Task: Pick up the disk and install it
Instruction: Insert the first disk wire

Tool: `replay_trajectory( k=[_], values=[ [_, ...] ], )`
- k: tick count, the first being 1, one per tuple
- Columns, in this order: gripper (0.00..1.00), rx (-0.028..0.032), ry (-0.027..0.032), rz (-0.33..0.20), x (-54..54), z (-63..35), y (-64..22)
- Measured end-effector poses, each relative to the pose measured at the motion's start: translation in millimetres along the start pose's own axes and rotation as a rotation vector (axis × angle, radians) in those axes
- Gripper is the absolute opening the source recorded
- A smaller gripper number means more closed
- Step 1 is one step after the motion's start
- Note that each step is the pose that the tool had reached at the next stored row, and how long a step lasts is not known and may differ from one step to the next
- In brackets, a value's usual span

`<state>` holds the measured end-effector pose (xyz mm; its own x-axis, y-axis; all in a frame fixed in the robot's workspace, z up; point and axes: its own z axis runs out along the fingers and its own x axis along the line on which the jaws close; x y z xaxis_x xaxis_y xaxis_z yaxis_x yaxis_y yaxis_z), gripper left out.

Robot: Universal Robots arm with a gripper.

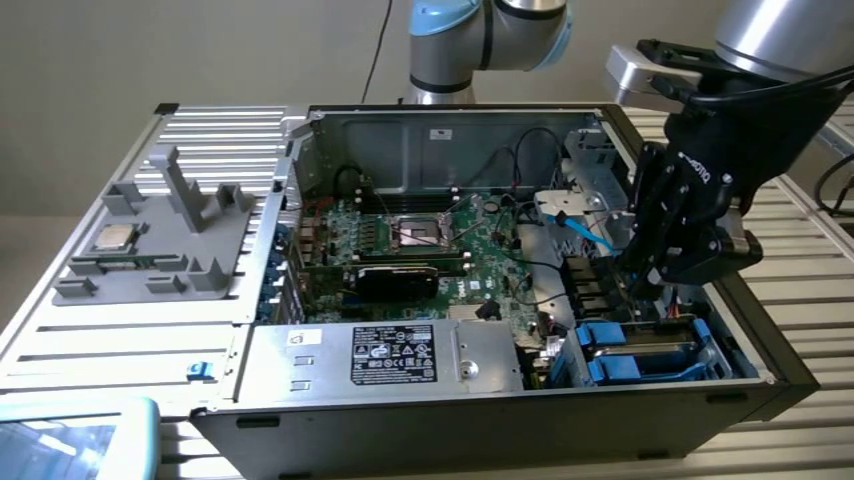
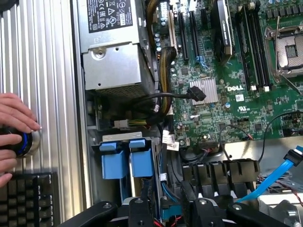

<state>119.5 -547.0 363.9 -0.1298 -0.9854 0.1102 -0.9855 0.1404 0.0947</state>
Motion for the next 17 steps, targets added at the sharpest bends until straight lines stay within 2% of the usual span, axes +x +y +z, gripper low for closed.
replay_trajectory(
  k=[3,7,8,10,13,15,17],
  values=[
    [0.37,-0.0007,-0.0033,0.000,1.4,0.2,-0.2],
    [0.37,-0.0047,-0.0190,0.003,4.7,0.5,-0.7],
    [0.37,-0.0055,-0.0246,0.003,5.3,0.5,-0.8],
    [0.37,-0.0078,-0.0403,0.003,7.0,0.7,-1.0],
    [0.37,-0.0103,-0.0552,0.008,9.3,0.9,-1.3],
    [0.37,-0.0115,-0.0599,0.016,10.8,1.0,-1.5],
    [0.37,-0.0117,-0.0602,0.017,11.5,1.1,-1.7]
  ],
)
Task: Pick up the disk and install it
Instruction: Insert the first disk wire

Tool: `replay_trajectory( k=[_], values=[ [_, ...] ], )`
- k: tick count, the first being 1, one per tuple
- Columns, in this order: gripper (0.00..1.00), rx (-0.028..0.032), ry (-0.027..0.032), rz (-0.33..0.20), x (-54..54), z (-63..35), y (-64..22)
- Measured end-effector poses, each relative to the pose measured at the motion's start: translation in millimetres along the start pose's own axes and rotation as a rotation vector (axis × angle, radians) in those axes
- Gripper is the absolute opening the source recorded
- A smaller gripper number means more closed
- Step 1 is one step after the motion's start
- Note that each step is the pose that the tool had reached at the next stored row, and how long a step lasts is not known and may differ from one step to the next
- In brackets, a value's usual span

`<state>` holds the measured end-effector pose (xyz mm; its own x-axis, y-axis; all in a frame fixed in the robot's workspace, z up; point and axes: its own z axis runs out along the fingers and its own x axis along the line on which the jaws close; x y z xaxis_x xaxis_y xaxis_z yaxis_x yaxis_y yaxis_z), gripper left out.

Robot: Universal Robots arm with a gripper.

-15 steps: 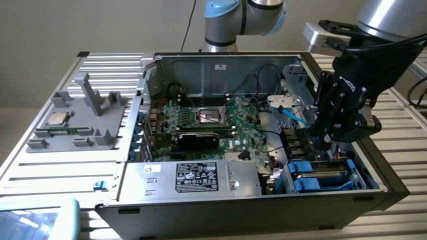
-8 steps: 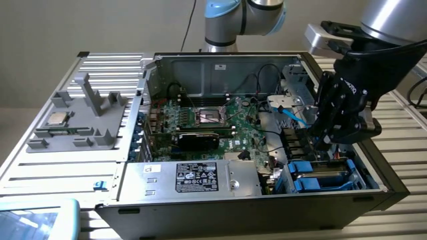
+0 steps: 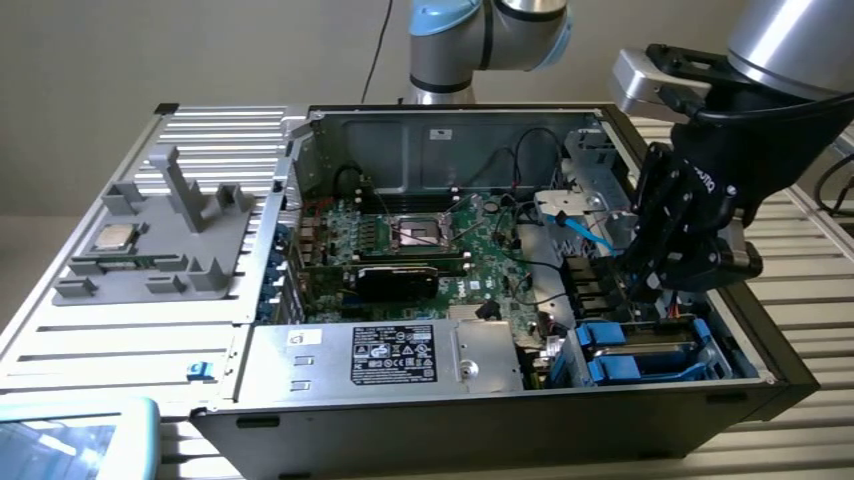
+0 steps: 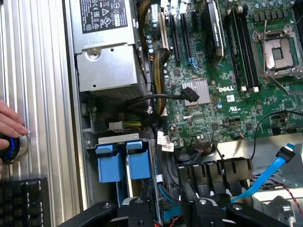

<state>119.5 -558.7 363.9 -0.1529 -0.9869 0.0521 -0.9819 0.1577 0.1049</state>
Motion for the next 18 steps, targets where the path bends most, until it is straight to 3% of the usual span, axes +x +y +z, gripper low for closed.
replay_trajectory(
  k=[6,12,18],
  values=[
    [0.37,0.0013,-0.0002,-0.002,3.0,0.1,-0.5],
    [0.37,0.0150,-0.0020,-0.017,3.2,0.1,-0.1],
    [0.37,0.0190,-0.0029,-0.027,3.6,0.0,2.0]
  ],
)
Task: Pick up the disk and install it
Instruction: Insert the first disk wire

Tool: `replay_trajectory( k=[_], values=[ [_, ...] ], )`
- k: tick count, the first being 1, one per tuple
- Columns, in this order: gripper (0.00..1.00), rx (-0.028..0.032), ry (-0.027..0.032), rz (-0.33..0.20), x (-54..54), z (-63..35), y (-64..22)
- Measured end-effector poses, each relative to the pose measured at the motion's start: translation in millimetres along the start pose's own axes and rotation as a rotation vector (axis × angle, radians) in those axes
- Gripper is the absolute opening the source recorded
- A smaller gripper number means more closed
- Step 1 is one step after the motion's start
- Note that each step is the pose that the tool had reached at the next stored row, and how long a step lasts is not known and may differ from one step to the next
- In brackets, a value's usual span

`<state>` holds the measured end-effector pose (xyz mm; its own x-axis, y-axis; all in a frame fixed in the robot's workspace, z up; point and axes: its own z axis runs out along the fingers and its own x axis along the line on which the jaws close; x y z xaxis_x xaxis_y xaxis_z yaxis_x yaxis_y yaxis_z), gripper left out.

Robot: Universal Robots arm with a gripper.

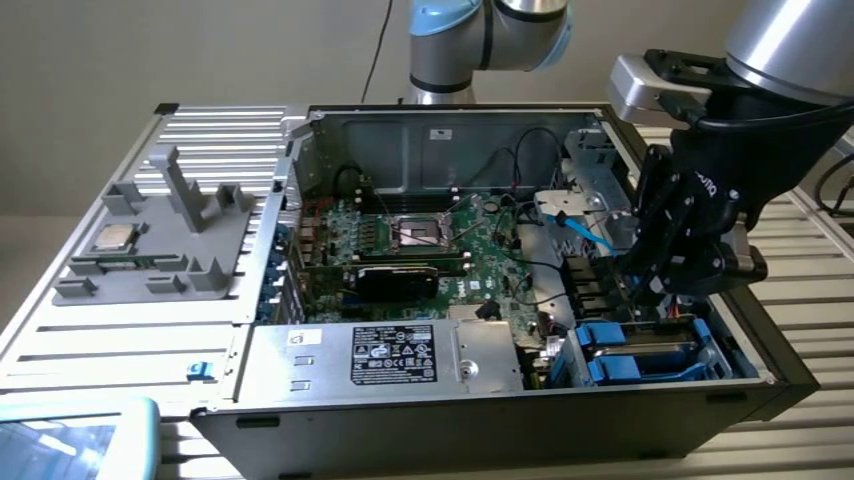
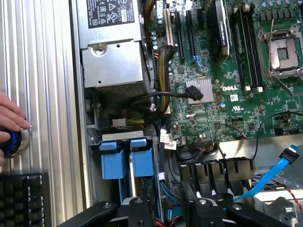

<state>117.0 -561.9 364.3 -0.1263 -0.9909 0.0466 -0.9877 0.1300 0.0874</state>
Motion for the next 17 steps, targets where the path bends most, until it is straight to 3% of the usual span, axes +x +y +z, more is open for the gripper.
replay_trajectory(
  k=[6,9,13,17],
  values=[
    [0.37,0.0159,-0.0017,-0.002,0.1,-0.2,0.1],
    [0.35,0.0177,-0.0019,-0.002,0.0,-0.1,0.5],
    [0.16,0.0177,-0.0018,-0.002,0.0,-0.1,1.5],
    [0.16,0.0195,-0.0020,-0.002,-0.3,-0.1,1.5]
  ],
)
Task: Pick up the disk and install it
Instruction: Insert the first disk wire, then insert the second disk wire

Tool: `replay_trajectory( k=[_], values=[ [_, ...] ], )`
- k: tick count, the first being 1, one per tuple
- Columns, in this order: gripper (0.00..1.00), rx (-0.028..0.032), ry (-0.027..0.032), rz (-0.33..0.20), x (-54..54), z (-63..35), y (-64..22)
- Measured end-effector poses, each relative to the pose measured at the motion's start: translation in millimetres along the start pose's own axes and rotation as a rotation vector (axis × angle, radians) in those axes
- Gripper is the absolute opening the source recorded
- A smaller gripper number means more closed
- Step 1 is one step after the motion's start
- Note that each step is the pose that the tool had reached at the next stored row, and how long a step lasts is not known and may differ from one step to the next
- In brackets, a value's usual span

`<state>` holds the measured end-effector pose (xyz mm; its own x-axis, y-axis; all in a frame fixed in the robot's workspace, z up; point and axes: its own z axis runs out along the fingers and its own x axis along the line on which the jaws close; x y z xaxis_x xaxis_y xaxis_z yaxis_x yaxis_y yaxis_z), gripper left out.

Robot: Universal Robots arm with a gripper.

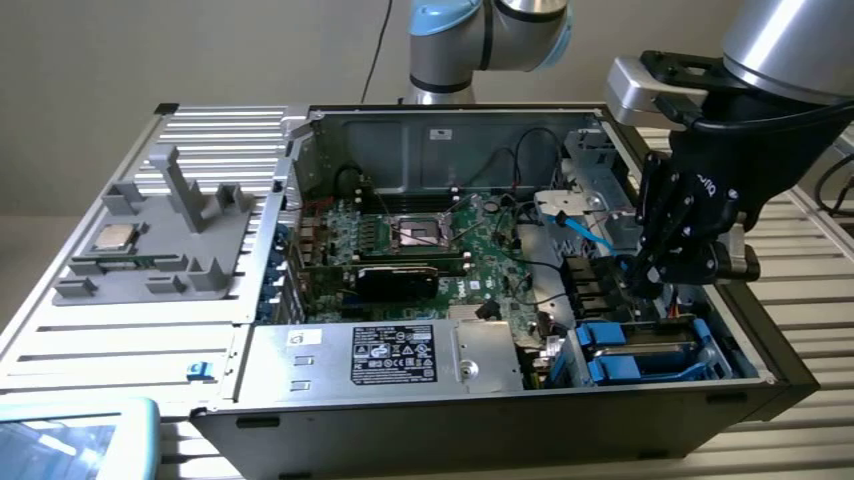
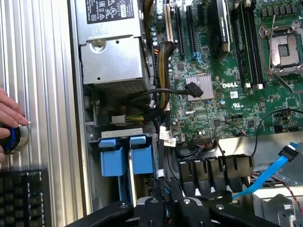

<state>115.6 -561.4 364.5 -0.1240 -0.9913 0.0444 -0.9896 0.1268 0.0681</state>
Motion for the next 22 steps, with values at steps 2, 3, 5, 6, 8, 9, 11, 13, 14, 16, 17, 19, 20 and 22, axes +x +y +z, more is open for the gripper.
replay_trajectory(
  k=[2,3,5,6,8,9,11,13,14,16,17,19,20,22],
  values=[
    [0.16,0.0002,-0.0001,0.000,0.0,0.0,0.1],
    [0.16,0.0002,-0.0001,0.000,0.0,0.0,0.1],
    [0.16,0.0007,-0.0003,0.000,1.0,0.0,0.1],
    [0.16,0.0010,-0.0006,0.000,2.4,0.1,0.0],
    [0.16,0.0027,-0.0009,-0.002,6.0,0.3,0.1],
    [0.16,0.0042,-0.0010,-0.003,7.6,0.3,0.3],
    [0.16,0.0084,-0.0036,-0.006,10.6,0.5,0.6],
    [0.16,0.0125,-0.0080,-0.008,12.4,0.6,1.1],
    [0.16,0.0125,-0.0080,-0.008,12.4,0.6,1.0],
    [0.16,0.0125,-0.0081,-0.008,12.5,0.6,1.1],
    [0.16,0.0125,-0.0081,-0.008,12.4,0.6,1.1],
    [0.16,0.0125,-0.0081,-0.008,12.5,0.6,1.1],
    [0.16,0.0125,-0.0081,-0.008,12.4,0.6,1.1],
    [0.16,0.0125,-0.0081,-0.008,12.4,0.6,1.1]
  ],
)
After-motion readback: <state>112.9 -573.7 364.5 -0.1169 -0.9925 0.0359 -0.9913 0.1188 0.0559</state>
